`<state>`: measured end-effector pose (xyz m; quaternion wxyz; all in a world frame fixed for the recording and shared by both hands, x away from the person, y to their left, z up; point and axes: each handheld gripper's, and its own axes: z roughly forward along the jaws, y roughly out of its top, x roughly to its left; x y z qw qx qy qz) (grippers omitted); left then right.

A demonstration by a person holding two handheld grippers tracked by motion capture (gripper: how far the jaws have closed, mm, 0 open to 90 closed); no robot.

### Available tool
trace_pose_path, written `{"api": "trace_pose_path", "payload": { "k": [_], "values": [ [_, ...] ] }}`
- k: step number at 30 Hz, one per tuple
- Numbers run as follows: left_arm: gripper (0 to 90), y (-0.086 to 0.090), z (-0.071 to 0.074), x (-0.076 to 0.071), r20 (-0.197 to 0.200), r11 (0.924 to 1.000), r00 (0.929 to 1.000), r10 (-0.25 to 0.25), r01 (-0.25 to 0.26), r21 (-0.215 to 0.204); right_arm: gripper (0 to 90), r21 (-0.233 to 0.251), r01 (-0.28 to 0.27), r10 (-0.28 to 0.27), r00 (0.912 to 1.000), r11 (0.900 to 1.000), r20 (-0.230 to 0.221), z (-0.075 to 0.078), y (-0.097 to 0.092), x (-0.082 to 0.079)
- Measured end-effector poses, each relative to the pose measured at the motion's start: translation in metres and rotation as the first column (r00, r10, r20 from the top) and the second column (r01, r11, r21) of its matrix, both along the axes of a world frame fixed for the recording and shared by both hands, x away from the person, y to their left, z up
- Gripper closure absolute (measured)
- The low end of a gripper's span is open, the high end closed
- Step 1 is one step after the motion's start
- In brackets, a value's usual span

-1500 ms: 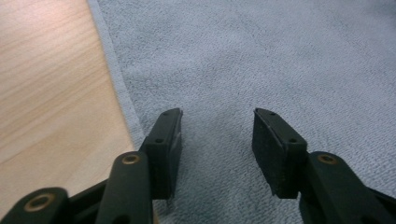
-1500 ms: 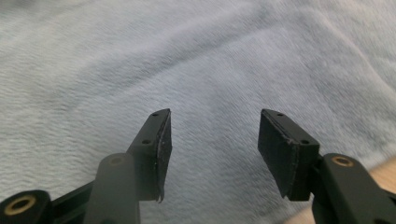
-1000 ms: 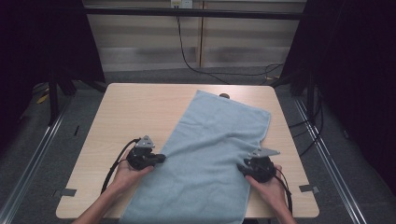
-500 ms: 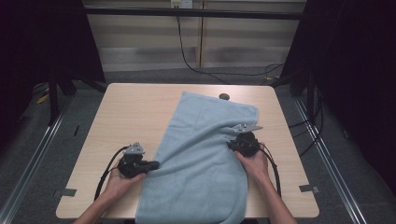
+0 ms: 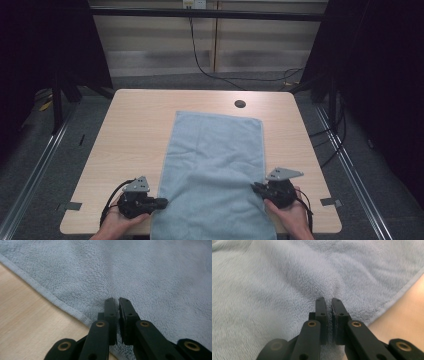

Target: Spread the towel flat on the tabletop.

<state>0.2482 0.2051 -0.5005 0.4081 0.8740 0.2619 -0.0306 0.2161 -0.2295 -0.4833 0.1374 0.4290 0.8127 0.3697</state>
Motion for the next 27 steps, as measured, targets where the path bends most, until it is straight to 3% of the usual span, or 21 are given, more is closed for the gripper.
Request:
{"api": "trace_pose_path", "payload": {
  "k": [5, 8, 11, 14, 16, 18, 24, 27],
  "values": [
    [85.2, -0.002, 0.001, -0.008, -0.01, 0.9999, 0.9999, -0.013, 0.013, -0.001, 85.2, 0.004, -0.02, 0.02, 0.9995, 0.9998, -0.026, -0.005, -0.007, -0.028],
    [85.4, 0.0, 0.001, -0.016, -0.022, 0.9996, 0.9994, -0.027, 0.027, -0.002, 81.9, 0.002, -0.03, 0.03, 0.9989, 0.9996, -0.037, -0.006, -0.006, -0.036],
    [84.8, 0.003, 0.003, -0.024, -0.033, 0.9989, 0.9986, -0.042, 0.041, -0.021, 72.7, 0.02, -0.035, 0.035, 0.9987, 0.9992, -0.035, -0.004, -0.006, -0.038],
    [80.2, 0.004, 0.008, -0.023, -0.014, 0.9984, 0.9993, -0.036, 0.035, -0.044, 64.2, 0.051, -0.032, 0.032, 0.9995, 0.9982, -0.006, 0.003, -0.007, -0.034],
    [76.0, 0.005, 0.015, -0.011, 0.026, 0.9987, 0.9996, -0.01, 0.011, -0.051, 59.6, 0.061, -0.029, 0.028, 0.9996, 0.9977, 0.003, 0.007, -0.007, -0.027],
    [74.8, 0.006, 0.019, 0.008, 0.021, 0.9958, 0.999, 0.039, -0.037, -0.084, 57.9, 0.062, -0.027, 0.026, 0.9994, 0.9977, 0.021, 0.009, -0.006, -0.017],
    [66.2, -0.01, 0.02, 0.066, 0.047, 0.9938, 0.9934, 0.105, -0.103, -0.043, 54.0, 0.05, -0.022, 0.021, 0.9996, 0.9985, 0.021, 0.008, 0.0, 0.027],
    [63.7, -0.022, 0.011, 0.089, 0.019, 0.9928, 0.9932, 0.115, -0.114, -0.036, 52.2, 0.045, -0.013, 0.013, 0.9999, 0.9989, 0.01, 0.004, 0.005, 0.046]
  ]
}}
